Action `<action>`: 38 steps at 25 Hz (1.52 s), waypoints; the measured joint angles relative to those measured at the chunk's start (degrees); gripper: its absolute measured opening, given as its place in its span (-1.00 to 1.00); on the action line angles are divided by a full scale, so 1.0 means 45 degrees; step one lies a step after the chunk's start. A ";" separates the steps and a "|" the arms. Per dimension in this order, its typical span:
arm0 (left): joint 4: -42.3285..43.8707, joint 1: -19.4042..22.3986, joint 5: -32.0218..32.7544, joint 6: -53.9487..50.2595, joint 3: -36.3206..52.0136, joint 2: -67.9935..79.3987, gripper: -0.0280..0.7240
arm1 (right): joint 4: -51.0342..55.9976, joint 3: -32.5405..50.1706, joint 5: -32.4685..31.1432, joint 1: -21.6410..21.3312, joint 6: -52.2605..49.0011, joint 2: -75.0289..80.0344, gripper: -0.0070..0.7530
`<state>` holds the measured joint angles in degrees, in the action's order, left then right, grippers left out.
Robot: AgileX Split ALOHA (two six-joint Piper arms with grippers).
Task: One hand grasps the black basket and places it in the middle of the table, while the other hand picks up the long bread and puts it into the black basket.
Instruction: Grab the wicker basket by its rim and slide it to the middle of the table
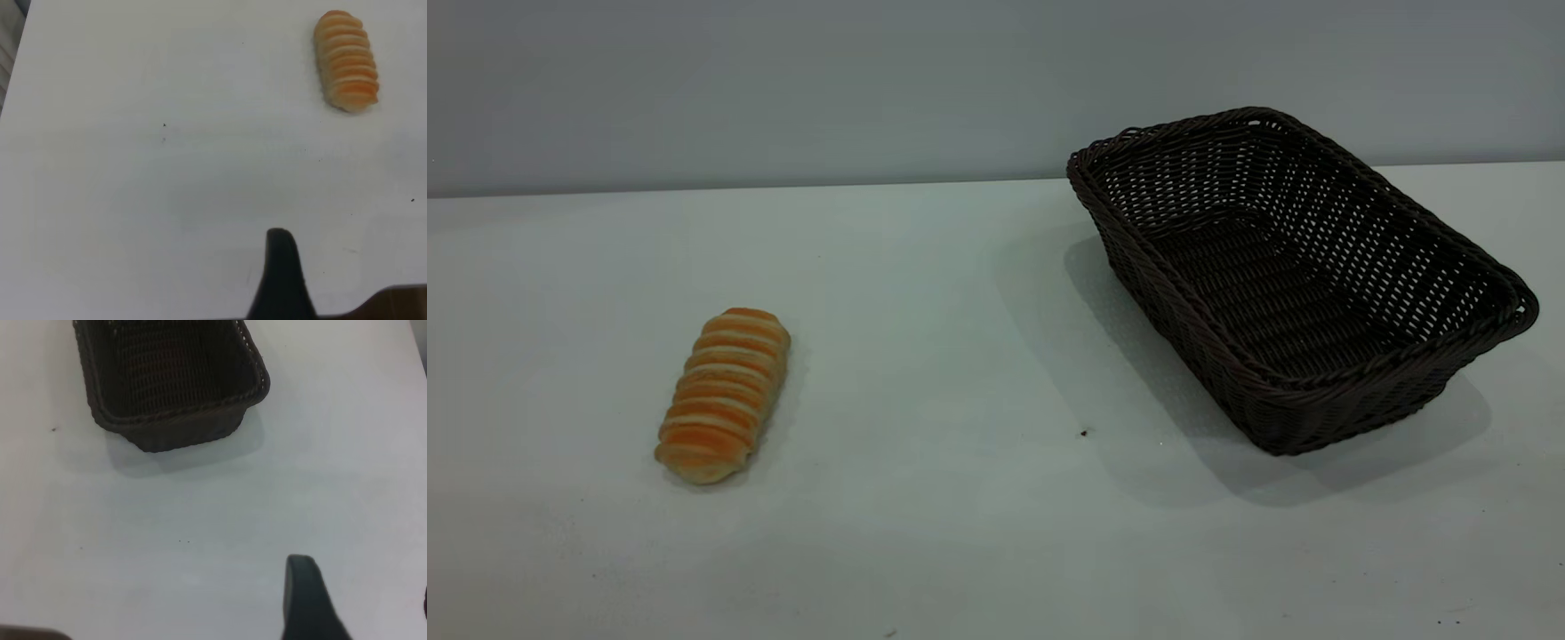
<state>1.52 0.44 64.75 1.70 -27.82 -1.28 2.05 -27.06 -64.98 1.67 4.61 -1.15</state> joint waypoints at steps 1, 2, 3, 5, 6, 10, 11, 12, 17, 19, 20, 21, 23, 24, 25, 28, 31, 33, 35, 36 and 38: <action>0.0000 0.0000 0.0000 0.0000 0.0000 0.0000 0.65 | 0.0000 0.0000 0.0000 0.0000 0.0000 0.0000 0.14; 0.0000 0.0000 0.0000 0.0000 0.0000 0.0000 0.65 | 0.0000 0.0000 0.0000 0.0000 0.0000 0.0000 0.14; 0.0000 0.0000 0.0000 0.0000 0.0000 0.0000 0.65 | 0.0000 0.0000 0.0000 0.0000 0.0000 0.0000 0.14; 0.0000 0.0000 0.0000 0.0000 0.0000 0.0000 0.65 | 0.0000 0.0000 0.0000 0.0000 0.0000 0.0000 0.14; 0.0000 0.0000 0.0000 0.0000 0.0000 0.0000 0.65 | 0.0000 0.0000 0.0000 0.0000 0.0000 0.0000 0.14; 0.0000 0.0000 0.0000 0.0000 0.0000 0.0000 0.65 | 0.0000 0.0000 0.0000 0.0000 0.0000 0.0000 0.14; 0.0000 0.0000 0.0000 0.0000 0.0000 0.0000 0.65 | 0.0000 0.0000 0.0000 0.0000 0.0000 0.0000 0.14; 0.0000 0.0000 0.0000 0.0000 0.0000 0.0000 0.65 | 0.0000 0.0000 0.0000 0.0000 0.0000 0.0000 0.14; 0.0000 0.0000 0.0000 0.0000 0.0000 0.0000 0.65 | 0.0000 0.0000 0.0000 0.0000 0.0000 0.0000 0.14; 0.0000 0.0000 0.0000 0.0000 0.0000 0.0000 0.65 | 0.0000 0.0000 0.0000 0.0000 0.0000 0.0000 0.14; 0.0000 0.0000 0.0000 0.0000 0.0000 0.0000 0.65 | 0.0000 0.0000 0.0000 0.0000 0.0000 0.0000 0.14; 0.0000 0.0000 0.0000 0.0000 0.0000 0.0000 0.65 | 0.0000 0.0000 0.0000 0.0000 0.0000 0.0000 0.14; 0.0000 0.0000 0.0000 0.0000 0.0000 0.0000 0.65 | 0.0000 0.0000 0.0000 0.0000 0.0000 0.0000 0.14; 0.0000 0.0000 0.0000 0.0000 0.0000 0.0000 0.65 | 0.0000 0.0000 0.0000 0.0000 0.0000 0.0000 0.14; 0.0000 0.0000 0.0000 0.0000 0.0000 0.0000 0.65 | 0.0000 0.0000 0.0000 0.0000 0.0000 0.0000 0.14; 0.0000 -0.0266 0.0000 0.0000 0.0000 0.0000 0.65 | 0.0000 0.0000 0.0000 0.0000 0.0000 0.0000 0.14; 0.0000 -0.0432 0.0000 0.0000 0.0000 0.0000 0.65 | 0.0000 0.0000 0.0000 0.0000 0.0000 0.0000 0.14; 0.0000 -0.0432 0.0000 0.0000 0.0000 0.0000 0.65 | -0.0016 0.0000 0.0000 0.0000 0.0000 0.0000 0.14; 0.0014 -0.0432 0.0000 0.0000 0.0000 0.0000 0.65 | -0.0063 0.0000 0.0000 0.0000 0.0000 0.0000 0.14; 0.0047 -0.0432 -0.0036 -0.0091 -0.0024 0.0000 0.65 | -0.0077 0.0000 0.0000 0.0000 0.0000 0.0000 0.14; 0.0093 -0.0432 -0.0329 -0.0377 -0.0278 0.0298 0.65 | -0.0077 -0.0197 0.0048 0.0000 0.0000 0.0186 0.15</action>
<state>1.94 -1.51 63.27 0.00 -29.07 0.07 1.71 -27.95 -64.76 1.67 4.61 -0.31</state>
